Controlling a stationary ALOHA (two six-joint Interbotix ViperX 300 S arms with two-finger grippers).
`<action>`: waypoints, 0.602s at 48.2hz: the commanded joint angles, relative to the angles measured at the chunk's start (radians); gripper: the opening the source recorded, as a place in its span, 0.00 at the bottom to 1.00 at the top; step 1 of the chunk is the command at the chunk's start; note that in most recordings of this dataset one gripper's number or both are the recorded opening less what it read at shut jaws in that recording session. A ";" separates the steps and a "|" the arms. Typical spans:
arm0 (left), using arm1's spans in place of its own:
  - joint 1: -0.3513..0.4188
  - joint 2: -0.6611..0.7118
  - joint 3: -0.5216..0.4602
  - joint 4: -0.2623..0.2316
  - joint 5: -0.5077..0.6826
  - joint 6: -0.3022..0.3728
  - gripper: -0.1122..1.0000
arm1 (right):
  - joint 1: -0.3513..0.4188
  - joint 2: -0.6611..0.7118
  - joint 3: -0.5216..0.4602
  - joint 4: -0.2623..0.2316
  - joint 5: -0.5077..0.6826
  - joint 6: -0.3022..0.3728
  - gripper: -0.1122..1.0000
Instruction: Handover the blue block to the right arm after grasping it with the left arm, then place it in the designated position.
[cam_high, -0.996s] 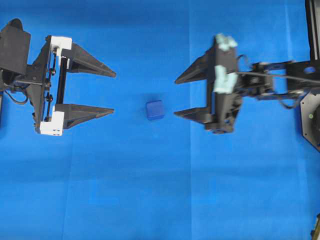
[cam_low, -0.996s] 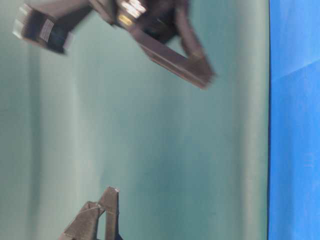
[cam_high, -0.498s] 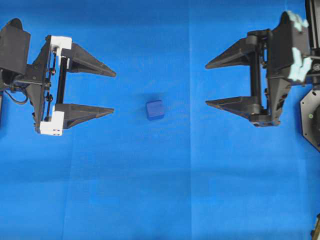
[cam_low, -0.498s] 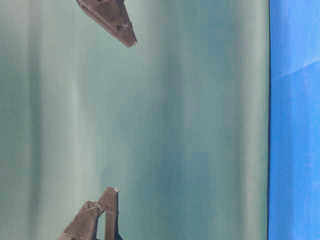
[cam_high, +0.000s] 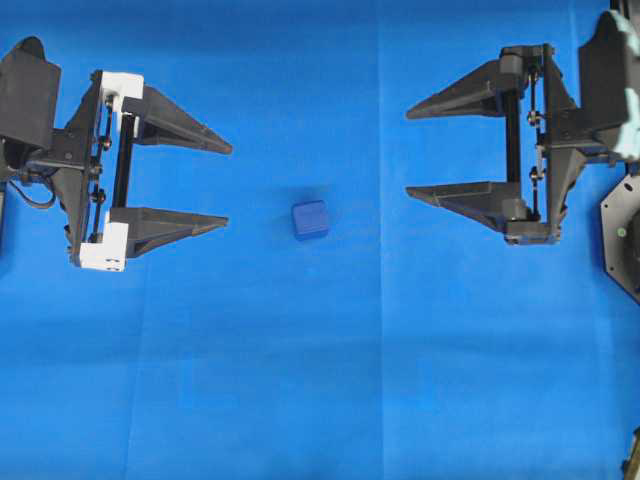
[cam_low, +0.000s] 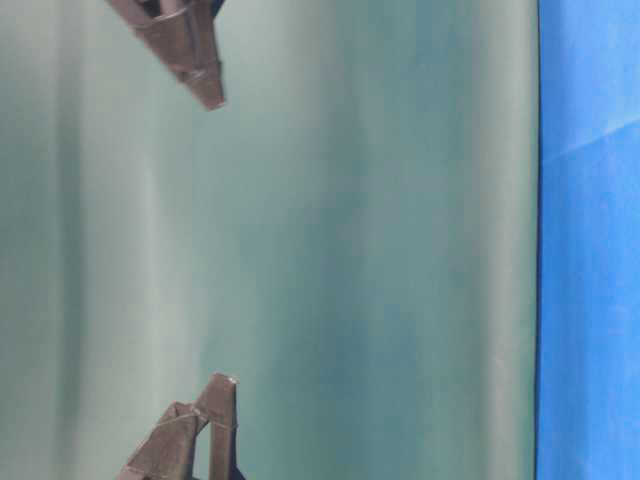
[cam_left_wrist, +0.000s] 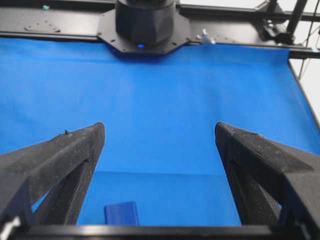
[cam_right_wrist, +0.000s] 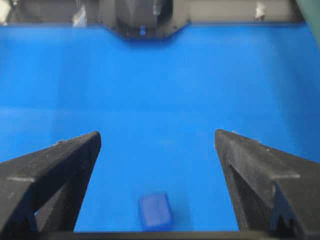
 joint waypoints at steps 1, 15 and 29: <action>0.002 -0.011 -0.028 -0.002 -0.006 0.000 0.94 | -0.012 -0.008 0.014 -0.005 -0.072 0.000 0.87; 0.000 -0.009 -0.029 -0.002 -0.008 0.000 0.94 | -0.015 0.009 0.081 0.014 -0.175 0.005 0.87; 0.000 -0.008 -0.032 -0.002 -0.009 0.000 0.94 | -0.015 0.049 0.098 0.021 -0.204 0.005 0.87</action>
